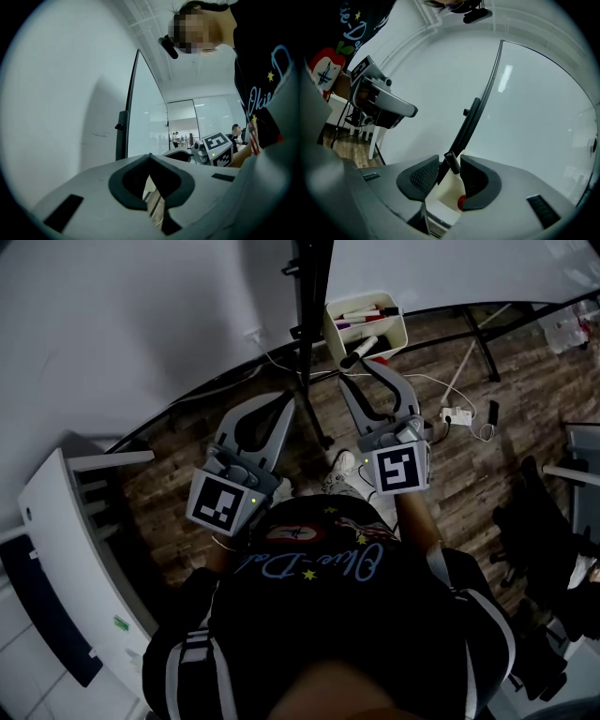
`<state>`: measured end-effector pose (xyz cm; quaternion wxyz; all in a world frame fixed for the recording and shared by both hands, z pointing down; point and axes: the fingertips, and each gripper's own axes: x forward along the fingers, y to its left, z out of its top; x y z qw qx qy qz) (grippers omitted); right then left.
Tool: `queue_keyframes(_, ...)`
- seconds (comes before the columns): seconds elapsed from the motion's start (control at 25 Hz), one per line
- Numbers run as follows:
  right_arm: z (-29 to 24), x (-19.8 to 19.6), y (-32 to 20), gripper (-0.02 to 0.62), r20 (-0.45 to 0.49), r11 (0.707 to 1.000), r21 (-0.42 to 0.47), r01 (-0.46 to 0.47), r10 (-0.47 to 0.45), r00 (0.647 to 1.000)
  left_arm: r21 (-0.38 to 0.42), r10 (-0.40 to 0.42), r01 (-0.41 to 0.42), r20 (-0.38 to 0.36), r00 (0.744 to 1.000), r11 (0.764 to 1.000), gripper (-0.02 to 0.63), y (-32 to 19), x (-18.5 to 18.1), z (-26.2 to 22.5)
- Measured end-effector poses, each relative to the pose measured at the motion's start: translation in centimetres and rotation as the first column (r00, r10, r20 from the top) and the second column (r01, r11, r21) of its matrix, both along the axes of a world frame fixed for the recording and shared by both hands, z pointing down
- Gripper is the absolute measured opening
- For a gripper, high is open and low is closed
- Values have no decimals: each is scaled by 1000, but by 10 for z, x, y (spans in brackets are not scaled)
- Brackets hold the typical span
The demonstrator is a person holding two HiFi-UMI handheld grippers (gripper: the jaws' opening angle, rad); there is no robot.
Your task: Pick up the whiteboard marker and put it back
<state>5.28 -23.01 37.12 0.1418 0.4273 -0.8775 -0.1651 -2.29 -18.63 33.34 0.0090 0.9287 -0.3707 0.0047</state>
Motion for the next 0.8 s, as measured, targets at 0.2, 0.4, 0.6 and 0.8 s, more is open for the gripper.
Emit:
queue_keyframes(0.2,4,0,-8,141,-37,1000,5,-5,5,999,-4,-15,15,-4,1000,1000,-2,-2,-4,0)
queue_keyframes(0.4,8,-2,-14,144,-103,1000,25,4,-1,995,-6,-20,20,-1,1000,1000,-2,-3,-5,1)
queue_keyframes(0.6,13,-4,-17,144,-148,1000,27,11,-7,989,4,-27,27,6,1000,1000,-2,-5,-7,-1)
queue_keyframes(0.8,14,-5,-22,144,-166,999,34,15,-10,986,3,-37,37,2,999,999,-2,-6,-9,-2)
